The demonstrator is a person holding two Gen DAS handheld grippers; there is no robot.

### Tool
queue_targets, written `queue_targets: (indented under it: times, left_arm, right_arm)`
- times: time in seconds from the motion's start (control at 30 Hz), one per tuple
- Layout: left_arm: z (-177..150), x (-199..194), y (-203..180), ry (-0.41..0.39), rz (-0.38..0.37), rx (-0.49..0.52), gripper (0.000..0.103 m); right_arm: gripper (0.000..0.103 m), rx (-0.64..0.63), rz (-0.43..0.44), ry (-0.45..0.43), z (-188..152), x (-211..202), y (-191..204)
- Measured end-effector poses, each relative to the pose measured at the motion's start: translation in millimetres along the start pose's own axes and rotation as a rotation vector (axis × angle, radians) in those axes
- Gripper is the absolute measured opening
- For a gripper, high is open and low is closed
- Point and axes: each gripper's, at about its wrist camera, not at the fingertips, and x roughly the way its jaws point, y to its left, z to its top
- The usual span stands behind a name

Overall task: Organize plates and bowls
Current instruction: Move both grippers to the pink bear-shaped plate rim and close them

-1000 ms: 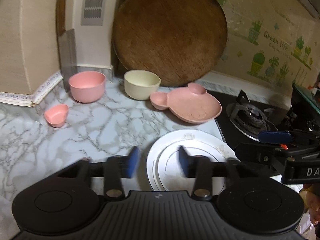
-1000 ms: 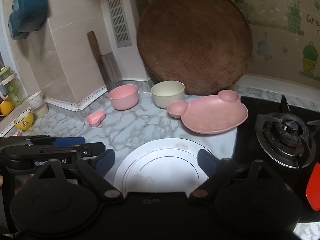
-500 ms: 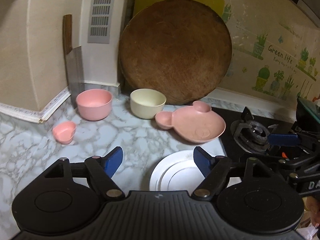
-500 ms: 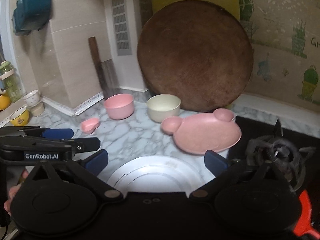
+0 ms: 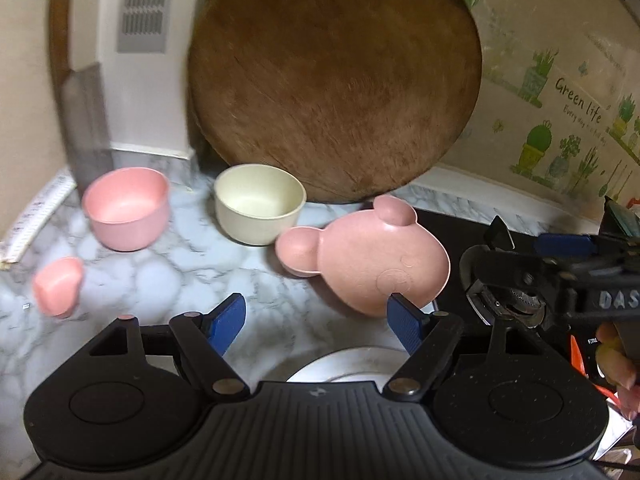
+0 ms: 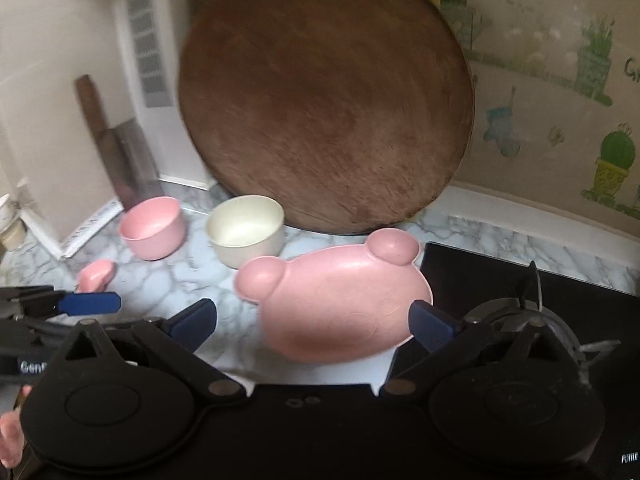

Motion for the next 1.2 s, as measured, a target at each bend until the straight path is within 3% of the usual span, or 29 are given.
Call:
queue_targets:
  times: [0.47, 0.8, 0.97, 1.07, 1.2]
  left_arm:
    - [33, 101, -1, 0.187, -0.055, -0.096, 0.077]
    - [27, 146, 1, 0.284, -0.074, -0.152, 0.077]
    - [24, 156, 2, 0.284, -0.087, -0.162, 0.076]
    - [23, 161, 3, 0.297, -0.099, -0.169, 0.064]
    - [22, 165, 5, 0.298, -0.102, -0.182, 0.055]
  right_arm:
    - [0.097, 0.007, -0.08, 0.212, 35, 105, -49]
    - [0.074, 0.049, -0.118, 0.304, 39, 154, -79]
    - [0.059, 0.076, -0.116, 0.341, 39, 172, -90]
    - [0.053, 0.085, -0.119, 0.352, 38, 179, -94]
    - [0.047, 0.081, -0.124, 0.355, 39, 184, -99]
